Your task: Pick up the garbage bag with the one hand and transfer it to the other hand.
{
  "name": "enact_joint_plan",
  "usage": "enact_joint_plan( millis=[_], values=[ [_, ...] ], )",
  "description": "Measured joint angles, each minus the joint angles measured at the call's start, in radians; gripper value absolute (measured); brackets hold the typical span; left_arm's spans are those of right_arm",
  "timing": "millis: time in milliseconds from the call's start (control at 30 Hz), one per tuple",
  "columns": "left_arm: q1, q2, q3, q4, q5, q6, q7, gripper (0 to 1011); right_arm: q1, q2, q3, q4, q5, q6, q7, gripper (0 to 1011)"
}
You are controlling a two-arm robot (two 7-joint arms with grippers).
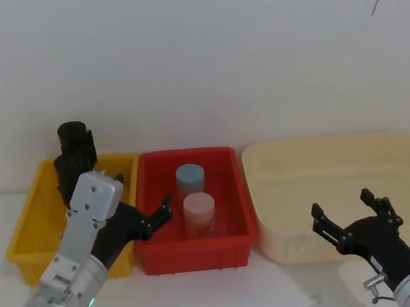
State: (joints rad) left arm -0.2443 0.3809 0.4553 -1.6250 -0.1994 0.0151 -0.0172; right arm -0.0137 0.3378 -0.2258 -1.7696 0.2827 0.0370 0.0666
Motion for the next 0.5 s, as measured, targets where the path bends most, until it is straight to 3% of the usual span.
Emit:
enact_joint_plan(
  millis=[267, 500],
  values=[
    [-0.037, 0.012, -0.002, -0.022, -0.010, 0.029, -0.050, 1000, 0.020, -0.005, -0.006, -0.038, -0.012, 0.037, -0.005, 1001],
    [-0.062, 0.063, -0.060, -0.106, -0.064, 0.105, -0.113, 1000, 0.076, -0.042, -0.029, -0.088, -0.011, 0.101, -0.010, 1001]
  ],
)
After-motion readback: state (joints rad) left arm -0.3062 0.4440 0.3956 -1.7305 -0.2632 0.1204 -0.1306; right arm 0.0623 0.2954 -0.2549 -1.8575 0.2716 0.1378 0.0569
